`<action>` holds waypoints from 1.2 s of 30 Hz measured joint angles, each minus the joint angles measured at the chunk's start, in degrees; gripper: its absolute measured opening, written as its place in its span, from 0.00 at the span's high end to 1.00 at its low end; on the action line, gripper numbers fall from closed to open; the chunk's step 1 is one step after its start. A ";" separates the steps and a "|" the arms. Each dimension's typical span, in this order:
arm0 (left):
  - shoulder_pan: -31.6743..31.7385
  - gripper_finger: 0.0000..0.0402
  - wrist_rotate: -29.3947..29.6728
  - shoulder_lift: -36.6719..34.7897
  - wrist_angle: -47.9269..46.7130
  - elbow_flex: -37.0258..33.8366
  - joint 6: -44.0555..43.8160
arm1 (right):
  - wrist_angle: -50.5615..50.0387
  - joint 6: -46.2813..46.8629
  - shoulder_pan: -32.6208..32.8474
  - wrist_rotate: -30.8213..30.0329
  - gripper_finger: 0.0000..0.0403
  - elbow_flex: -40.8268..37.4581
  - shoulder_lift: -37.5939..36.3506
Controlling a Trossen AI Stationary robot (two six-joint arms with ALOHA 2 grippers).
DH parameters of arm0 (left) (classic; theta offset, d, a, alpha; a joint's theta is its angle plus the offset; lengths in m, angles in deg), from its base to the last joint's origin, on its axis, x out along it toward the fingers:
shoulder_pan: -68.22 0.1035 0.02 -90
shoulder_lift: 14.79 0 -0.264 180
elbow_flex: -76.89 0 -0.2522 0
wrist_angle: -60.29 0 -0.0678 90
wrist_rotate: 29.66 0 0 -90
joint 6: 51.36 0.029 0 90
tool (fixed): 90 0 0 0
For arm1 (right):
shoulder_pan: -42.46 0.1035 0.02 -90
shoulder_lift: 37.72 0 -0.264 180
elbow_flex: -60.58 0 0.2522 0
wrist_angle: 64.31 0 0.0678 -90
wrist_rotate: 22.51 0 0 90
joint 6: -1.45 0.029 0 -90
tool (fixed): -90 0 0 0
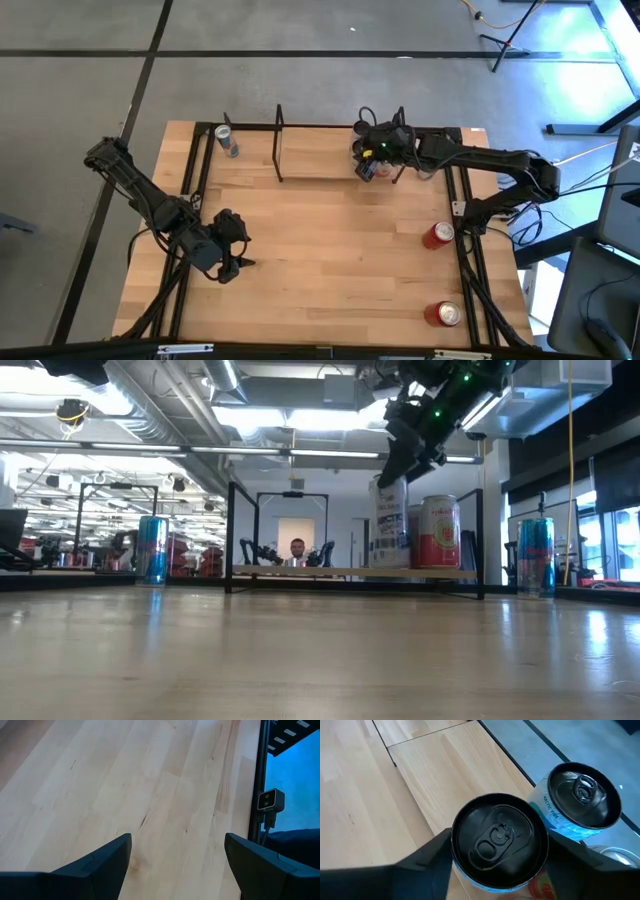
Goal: Place canned beverage on shelf
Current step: Put the white soda can on the shelf, then put the right blue soda can on the shelf
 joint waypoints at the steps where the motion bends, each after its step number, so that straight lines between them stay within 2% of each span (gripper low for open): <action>1: 0.01 0.24 -0.02 0.00 0.00 0.00 0.00 | 0.00 -0.01 0.00 -0.02 0.32 -0.01 0.00; 5: 0.01 0.24 -0.04 0.00 0.00 0.00 0.00 | 0.25 0.00 0.00 -0.30 0.14 0.52 0.00; 9: -0.01 0.24 -0.04 0.00 0.00 0.00 0.00 | -0.81 -0.64 0.00 -0.28 0.06 2.93 -0.15; 15: -0.01 0.24 -0.07 0.00 -0.01 0.00 0.00 | -9.78 -1.05 0.09 1.85 0.05 10.95 -1.02; 23: 0.00 0.24 -0.04 0.02 0.22 0.04 0.00 | -39.38 5.91 0.04 3.71 0.05 25.50 -2.49; 30: -0.01 0.24 0.15 0.02 0.50 0.04 0.42 | -55.34 15.30 -0.38 -5.02 0.05 23.25 -4.99; 36: 0.01 0.24 0.59 0.02 0.58 0.04 0.42 | -58.25 19.54 -7.30 -6.48 0.04 16.54 -5.91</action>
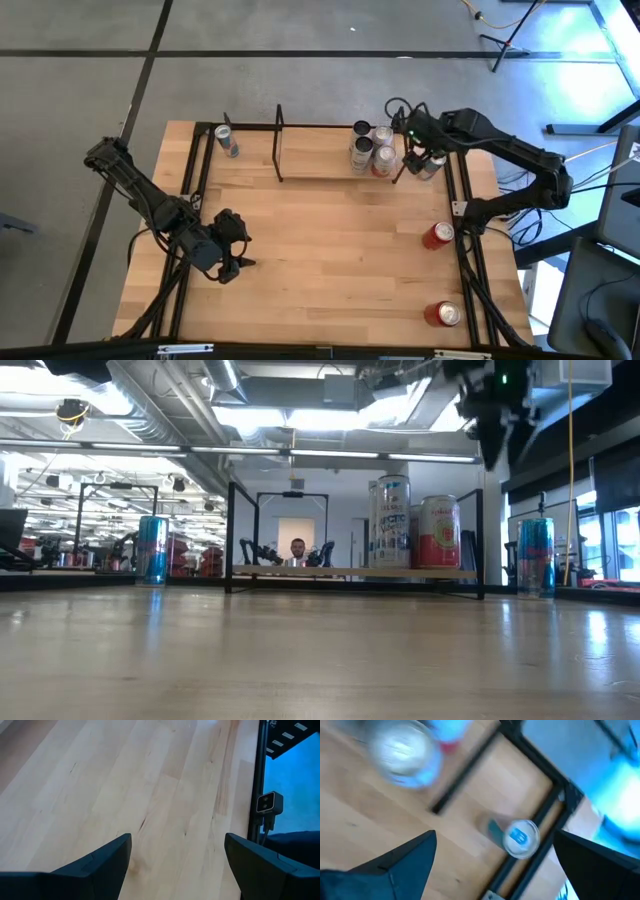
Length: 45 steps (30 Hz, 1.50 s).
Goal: Place canned beverage on shelf
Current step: Put the right blue soda can on the shelf
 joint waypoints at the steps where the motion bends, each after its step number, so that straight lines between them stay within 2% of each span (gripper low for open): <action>1: 0.00 0.24 0.00 0.00 0.02 0.00 0.00 | -0.22 0.02 -1.80 0.03 0.04 -1.19 0.04; 8: -0.02 0.24 -0.28 0.00 0.18 0.00 0.00 | 1.70 -0.79 -11.29 1.65 0.04 -9.22 0.06; 12: 0.00 0.24 -0.31 0.00 0.24 0.00 0.00 | 5.71 -1.92 -14.30 3.16 0.05 -12.71 0.06; 17: 0.00 0.24 -0.35 0.00 0.24 0.00 0.00 | 7.04 -2.30 -17.10 3.37 0.11 -15.71 0.07; 25: 0.00 0.24 -0.04 0.00 0.24 0.00 0.00 | 11.19 -4.48 -19.46 4.78 0.22 -19.75 0.08; 31: -0.01 0.24 -0.65 0.00 0.22 0.00 0.00 | 15.53 -6.06 -19.35 5.36 0.24 -21.44 0.07; 37: -0.01 0.24 -0.65 0.00 0.62 -0.02 -0.01 | 16.25 -6.14 -19.30 8.94 0.25 -25.03 0.08; 39: -0.02 0.24 -0.65 0.00 1.64 -0.02 0.00 | 15.86 -6.15 -19.28 9.00 0.29 -25.50 0.08; 44: -0.02 0.24 -0.65 0.00 2.38 -0.02 0.00 | 15.63 -7.69 -19.24 9.65 0.49 -24.81 -1.43; 45: -0.01 0.24 -0.65 0.00 2.36 -0.02 0.01 | 15.72 -7.72 -19.24 9.72 0.49 -24.37 -1.92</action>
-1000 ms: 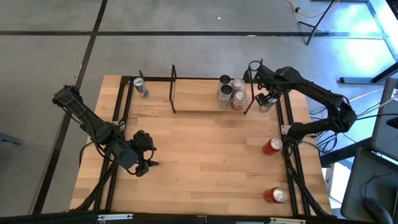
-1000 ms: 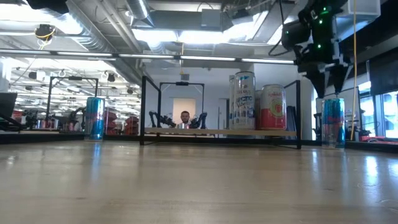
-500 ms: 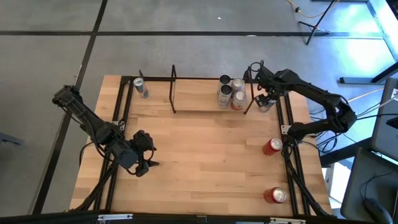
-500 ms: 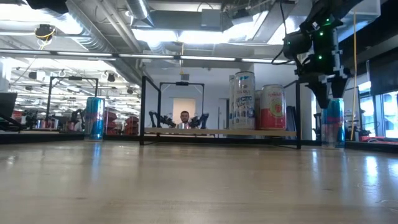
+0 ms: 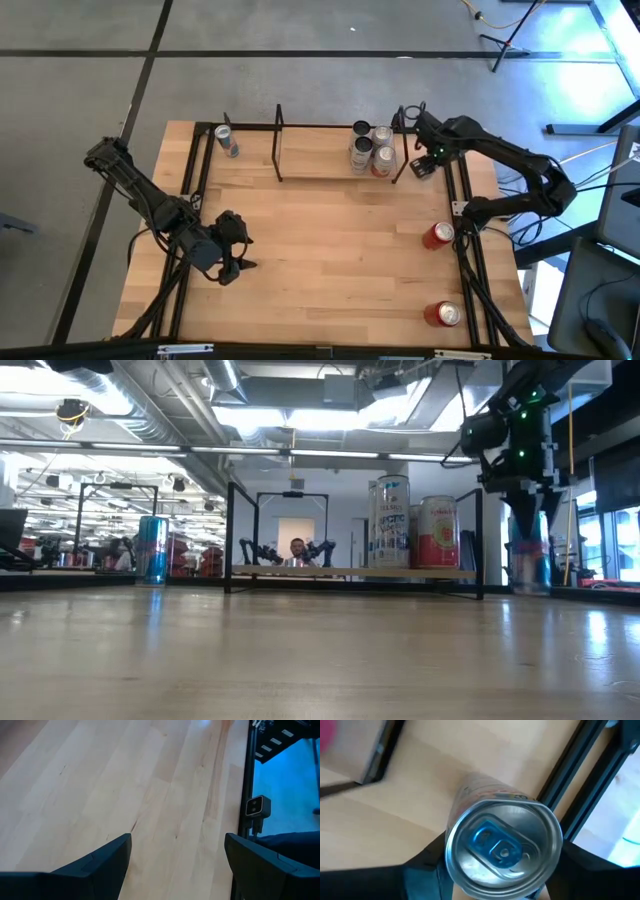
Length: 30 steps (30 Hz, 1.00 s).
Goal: Place canned beverage on shelf
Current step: Put the right blue soda can on the shelf
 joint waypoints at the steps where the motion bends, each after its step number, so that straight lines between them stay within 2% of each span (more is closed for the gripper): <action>1: 0.01 0.24 0.00 0.00 0.00 0.00 -0.01 | 0.06 -0.11 -0.02 0.03 0.49 0.44 -0.54; 7: 0.01 0.24 0.02 0.00 0.00 0.00 -0.01 | -2.63 -0.23 0.00 2.55 0.49 2.43 -4.47; 13: 0.01 0.24 0.02 0.00 0.00 0.00 0.01 | -8.89 -0.70 3.70 11.61 0.48 5.46 -8.47; 18: 0.40 0.24 0.25 0.00 0.00 0.00 0.03 | -9.85 4.19 12.64 17.21 0.47 8.63 -9.74; 25: 0.38 0.24 0.31 0.00 0.00 0.00 0.03 | -9.84 12.41 23.54 15.23 0.48 9.40 -9.47; 30: 0.38 0.24 0.00 0.00 0.00 0.00 0.03 | -2.85 16.66 31.72 15.31 0.48 9.40 -9.16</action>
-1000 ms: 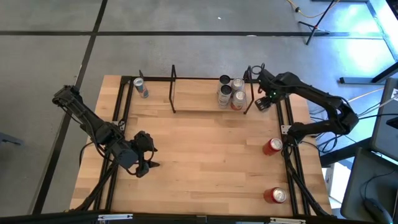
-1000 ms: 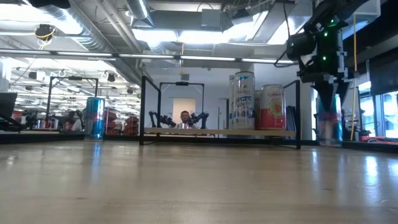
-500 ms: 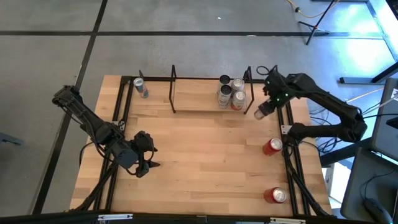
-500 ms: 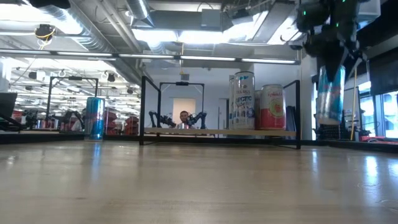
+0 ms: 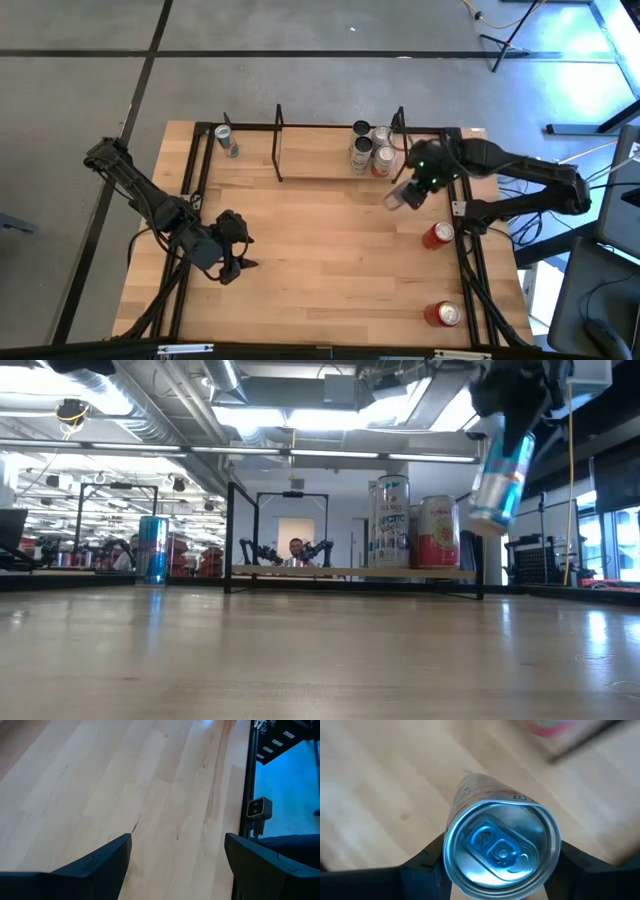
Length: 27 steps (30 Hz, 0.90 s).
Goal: Place canned beverage on shelf
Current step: Put the right blue soda can on the shelf
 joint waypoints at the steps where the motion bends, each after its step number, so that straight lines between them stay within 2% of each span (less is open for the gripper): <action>1: 0.00 0.24 0.00 0.00 0.02 0.00 0.00 | 1.88 0.60 1.63 0.10 0.48 0.02 0.32; 9: 0.00 0.24 0.00 0.00 0.03 0.00 0.00 | 14.22 3.19 11.73 -2.68 0.48 0.02 7.42; 14: 0.00 0.24 0.00 0.00 0.04 0.00 0.00 | 21.09 3.17 15.39 -3.51 0.48 0.46 12.85; 27: 0.00 0.24 0.00 -0.02 0.11 0.00 -0.04 | 17.23 -0.08 16.29 -8.14 0.48 17.15 29.05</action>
